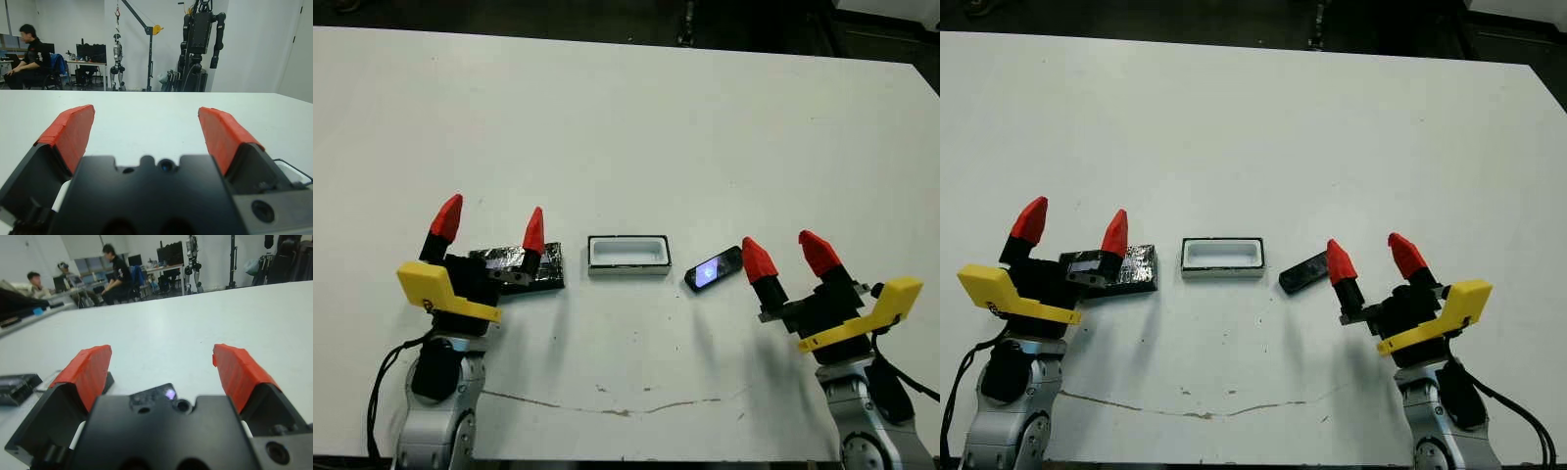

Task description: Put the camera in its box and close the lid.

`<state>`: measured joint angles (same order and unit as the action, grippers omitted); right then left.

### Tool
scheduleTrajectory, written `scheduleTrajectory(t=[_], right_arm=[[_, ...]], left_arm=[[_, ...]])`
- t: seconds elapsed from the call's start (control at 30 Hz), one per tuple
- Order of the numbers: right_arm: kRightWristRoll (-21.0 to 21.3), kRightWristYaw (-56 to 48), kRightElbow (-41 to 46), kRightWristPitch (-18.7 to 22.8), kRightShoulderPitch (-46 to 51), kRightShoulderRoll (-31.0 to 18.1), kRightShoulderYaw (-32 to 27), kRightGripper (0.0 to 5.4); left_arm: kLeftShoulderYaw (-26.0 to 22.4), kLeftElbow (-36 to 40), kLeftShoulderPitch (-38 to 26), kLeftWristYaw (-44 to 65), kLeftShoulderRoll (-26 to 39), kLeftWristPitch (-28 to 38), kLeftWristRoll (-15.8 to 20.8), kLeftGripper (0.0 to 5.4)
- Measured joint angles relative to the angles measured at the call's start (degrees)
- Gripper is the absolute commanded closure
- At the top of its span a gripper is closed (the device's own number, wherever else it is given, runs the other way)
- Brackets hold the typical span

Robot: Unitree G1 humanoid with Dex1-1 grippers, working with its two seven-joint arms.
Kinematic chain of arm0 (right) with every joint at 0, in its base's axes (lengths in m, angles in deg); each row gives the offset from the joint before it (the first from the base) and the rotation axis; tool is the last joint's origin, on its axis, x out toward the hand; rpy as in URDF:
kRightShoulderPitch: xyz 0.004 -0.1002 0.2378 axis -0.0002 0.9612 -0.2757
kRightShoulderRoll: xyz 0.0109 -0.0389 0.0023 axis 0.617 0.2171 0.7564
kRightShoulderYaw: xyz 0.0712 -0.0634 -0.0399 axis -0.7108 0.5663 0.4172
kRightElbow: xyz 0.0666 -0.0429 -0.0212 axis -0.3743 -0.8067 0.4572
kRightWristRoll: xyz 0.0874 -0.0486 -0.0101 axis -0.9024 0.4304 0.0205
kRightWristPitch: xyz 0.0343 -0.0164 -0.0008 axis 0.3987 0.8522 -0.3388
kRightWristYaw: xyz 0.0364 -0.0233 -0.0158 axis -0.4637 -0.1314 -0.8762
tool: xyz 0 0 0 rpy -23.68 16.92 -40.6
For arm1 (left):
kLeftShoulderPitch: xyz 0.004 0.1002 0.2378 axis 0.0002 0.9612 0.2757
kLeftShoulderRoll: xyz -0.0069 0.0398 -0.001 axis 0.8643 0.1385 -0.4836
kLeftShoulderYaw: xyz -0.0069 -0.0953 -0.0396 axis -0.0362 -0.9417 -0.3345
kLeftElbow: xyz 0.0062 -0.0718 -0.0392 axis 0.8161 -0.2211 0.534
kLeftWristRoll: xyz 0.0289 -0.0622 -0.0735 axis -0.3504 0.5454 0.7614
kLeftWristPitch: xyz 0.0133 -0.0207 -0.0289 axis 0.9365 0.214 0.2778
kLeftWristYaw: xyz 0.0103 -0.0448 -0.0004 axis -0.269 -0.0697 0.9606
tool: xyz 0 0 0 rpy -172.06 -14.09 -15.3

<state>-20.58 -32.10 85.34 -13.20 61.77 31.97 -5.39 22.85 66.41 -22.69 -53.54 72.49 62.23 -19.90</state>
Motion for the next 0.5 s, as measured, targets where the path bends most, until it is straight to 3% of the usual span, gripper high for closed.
scheduleTrajectory(t=[0.27,0.37,0.5], right_arm=[[2.15,-19.88,-13.87,-1.35,-18.91,-23.63,-4.91,0.02],[4.66,-28.31,-20.7,-3.78,-27.76,-30.7,-3.21,0.02],[10.03,-38.82,-29.54,-6.84,-36.86,-35.24,3.54,0.02]], left_arm=[[-0.03,-0.02,-0.02,0.0,-0.03,0.05,-0.01,0.01],[0.06,0.02,0.06,-0.08,-0.19,0.04,-0.25,0.01],[0.16,0.0,0.15,-0.13,-0.38,0.08,-0.25,0.01]])
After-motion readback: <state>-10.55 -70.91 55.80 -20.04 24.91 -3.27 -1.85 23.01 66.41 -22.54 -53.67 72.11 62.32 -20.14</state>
